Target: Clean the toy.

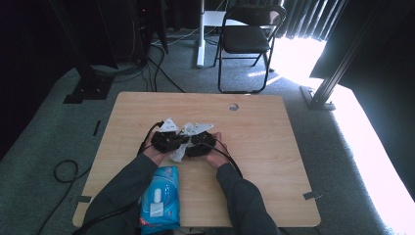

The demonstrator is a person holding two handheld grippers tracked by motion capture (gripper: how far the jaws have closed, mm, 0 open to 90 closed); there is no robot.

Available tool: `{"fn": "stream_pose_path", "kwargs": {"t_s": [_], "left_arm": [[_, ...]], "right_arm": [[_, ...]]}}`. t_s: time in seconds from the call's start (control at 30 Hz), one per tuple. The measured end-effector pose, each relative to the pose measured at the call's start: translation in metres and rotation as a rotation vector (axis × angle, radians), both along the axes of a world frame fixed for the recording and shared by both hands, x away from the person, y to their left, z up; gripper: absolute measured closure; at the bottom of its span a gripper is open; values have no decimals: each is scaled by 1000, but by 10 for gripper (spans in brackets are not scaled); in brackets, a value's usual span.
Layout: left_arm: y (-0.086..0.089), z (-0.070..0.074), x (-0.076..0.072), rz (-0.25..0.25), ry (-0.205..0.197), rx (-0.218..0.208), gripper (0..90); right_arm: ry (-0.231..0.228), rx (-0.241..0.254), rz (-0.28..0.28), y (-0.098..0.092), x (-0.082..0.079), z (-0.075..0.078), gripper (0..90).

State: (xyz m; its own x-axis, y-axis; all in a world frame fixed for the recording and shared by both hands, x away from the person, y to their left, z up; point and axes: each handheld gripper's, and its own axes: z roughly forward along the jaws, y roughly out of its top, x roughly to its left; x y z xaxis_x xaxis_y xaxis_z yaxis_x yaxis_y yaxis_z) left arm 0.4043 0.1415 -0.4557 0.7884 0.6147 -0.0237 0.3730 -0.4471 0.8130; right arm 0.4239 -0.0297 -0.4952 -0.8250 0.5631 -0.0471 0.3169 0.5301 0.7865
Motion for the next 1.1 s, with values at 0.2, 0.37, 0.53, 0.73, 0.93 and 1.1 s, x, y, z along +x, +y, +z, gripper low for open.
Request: {"fn": "stream_pose_path", "kwargs": {"t_s": [0.2, 0.37, 0.53, 0.73, 0.93, 1.1], "left_arm": [[2, 1, 1, 9, -5, -12, 864], [4, 3, 3, 23, -11, -18, 863], [9, 4, 5, 47, -21, -15, 863], [17, 6, 8, 85, -32, -17, 863], [25, 7, 8, 131, -54, -3, 862], [31, 6, 8, 155, -41, 0, 862]], "right_arm": [[-7, 5, 34, 3, -5, 2, 342], [-13, 3, 58, 8, -8, 3, 343], [-13, 5, 77, 10, -10, 4, 343], [-17, 4, 87, 8, -11, 5, 343], [-17, 15, 85, 5, -11, 5, 343], [-16, 38, 71, -1, -10, 7, 343]]}}
